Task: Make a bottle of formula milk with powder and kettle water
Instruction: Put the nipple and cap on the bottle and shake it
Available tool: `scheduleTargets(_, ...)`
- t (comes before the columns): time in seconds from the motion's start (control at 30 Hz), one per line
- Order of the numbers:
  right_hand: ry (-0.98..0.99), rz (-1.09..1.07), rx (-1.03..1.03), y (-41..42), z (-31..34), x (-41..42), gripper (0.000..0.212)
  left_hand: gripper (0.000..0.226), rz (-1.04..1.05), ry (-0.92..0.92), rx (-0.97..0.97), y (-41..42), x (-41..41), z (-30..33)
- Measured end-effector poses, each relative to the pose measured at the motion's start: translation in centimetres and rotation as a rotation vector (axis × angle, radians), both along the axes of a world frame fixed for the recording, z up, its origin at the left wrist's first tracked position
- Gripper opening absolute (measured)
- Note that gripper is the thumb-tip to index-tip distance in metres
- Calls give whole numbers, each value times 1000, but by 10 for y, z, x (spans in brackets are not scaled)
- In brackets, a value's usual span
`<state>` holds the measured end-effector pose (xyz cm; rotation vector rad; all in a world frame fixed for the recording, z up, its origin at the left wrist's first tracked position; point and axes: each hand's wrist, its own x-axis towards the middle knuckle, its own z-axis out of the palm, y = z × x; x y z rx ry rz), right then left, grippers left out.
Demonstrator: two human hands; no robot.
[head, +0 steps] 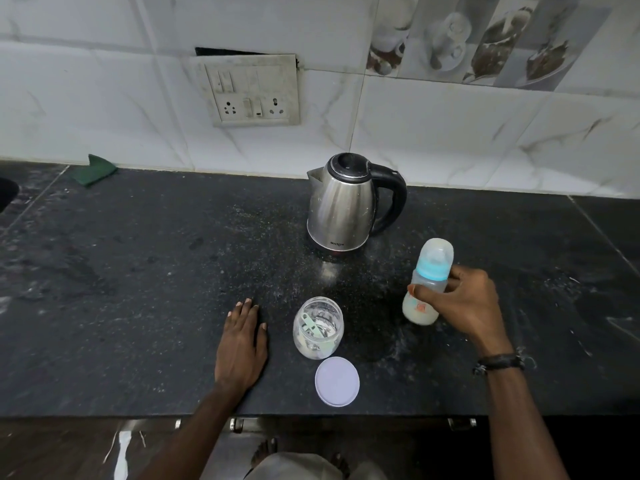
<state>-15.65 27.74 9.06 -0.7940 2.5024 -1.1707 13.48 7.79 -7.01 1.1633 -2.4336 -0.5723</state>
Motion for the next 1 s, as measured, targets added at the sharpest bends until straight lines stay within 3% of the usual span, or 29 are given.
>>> scheduleTargets(0.13, -69, 97, -21, -2, 1, 7, 40, 40, 3, 0, -5, 0, 0, 0)
scheduleTargets(0.27, 45, 97, 128, -1, 2, 4, 38, 40, 5, -8, 10, 0, 0, 1)
scheduleTargets(0.33, -58, 157, 44, -1, 0, 7, 35, 41, 1, -1, 4, 0, 0, 1)
scheduleTargets(0.4, -25, 99, -24, -2, -1, 8, 32, 41, 4, -2, 0, 0, 0, 1)
scheduleTargets(0.5, 47, 64, 119, -2, 3, 9, 40, 41, 5, -4, 5, 0, 0, 0)
scheduleTargets(0.6, 15, 66, 73, -2, 6, 12, 40, 40, -6, -1, -9, -1, -1, 1)
scheduleTargets(0.7, 162, 66, 191, -6, 10, 12, 49, 40, 2, -12, -4, 0, -1, -1)
scheduleTargets(0.83, 75, 8, 68, -9, 8, 15, 45, 44, -2, 1, -12, -1, 0, 0)
scheduleTargets(0.9, 104, 24, 67, -9, 8, 14, 48, 44, -4, -5, -4, 0, 0, 0)
scheduleTargets(1.0, -14, 39, 87, -8, 9, 12, 40, 44, -2, 2, -4, -1, 0, -1)
